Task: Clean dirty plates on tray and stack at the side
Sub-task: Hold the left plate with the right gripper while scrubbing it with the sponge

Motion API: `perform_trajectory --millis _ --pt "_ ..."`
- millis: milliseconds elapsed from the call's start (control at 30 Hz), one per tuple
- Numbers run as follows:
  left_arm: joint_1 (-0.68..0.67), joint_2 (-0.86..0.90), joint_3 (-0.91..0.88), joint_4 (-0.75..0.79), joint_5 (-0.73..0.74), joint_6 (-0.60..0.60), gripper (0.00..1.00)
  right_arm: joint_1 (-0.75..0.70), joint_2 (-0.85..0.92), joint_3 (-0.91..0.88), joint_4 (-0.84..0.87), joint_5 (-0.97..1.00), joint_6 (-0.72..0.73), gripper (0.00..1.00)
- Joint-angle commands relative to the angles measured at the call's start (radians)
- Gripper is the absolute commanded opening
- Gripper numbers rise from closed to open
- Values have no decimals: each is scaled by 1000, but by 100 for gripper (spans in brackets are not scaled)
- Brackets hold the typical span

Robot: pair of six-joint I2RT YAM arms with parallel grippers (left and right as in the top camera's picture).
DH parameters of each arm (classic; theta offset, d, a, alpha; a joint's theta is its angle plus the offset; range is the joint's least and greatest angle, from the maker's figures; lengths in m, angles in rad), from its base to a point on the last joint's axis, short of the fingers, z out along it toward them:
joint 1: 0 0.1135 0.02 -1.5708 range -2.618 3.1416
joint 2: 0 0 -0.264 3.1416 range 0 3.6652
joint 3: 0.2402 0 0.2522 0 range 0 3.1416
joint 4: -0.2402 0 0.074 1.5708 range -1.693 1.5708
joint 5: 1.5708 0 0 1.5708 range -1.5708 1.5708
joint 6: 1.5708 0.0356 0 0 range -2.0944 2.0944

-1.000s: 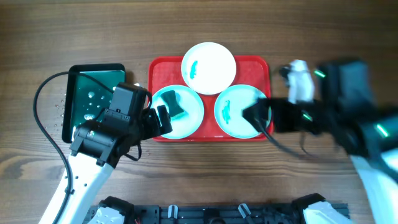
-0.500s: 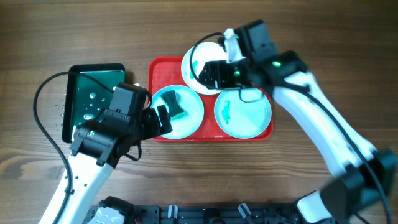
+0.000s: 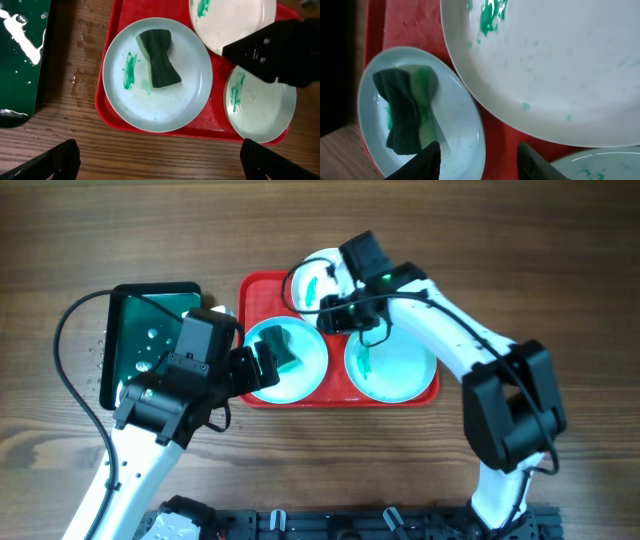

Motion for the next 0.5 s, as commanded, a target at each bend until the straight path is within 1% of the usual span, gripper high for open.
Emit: perform_trajectory --millis 0,33,133,233,467 --pt "0 39 5 0 8 5 100 29 15 -3 -17 29 -63 38" --pt "0 48 5 0 2 5 100 32 15 -3 -26 51 -62 36" --pt "2 91 5 -4 -10 4 100 42 24 -3 -54 130 -63 36" --pt "16 143 5 -3 -10 -4 100 58 44 -3 -54 140 -63 36" --pt "135 245 5 1 -10 -3 100 74 111 -3 -5 141 -61 26"
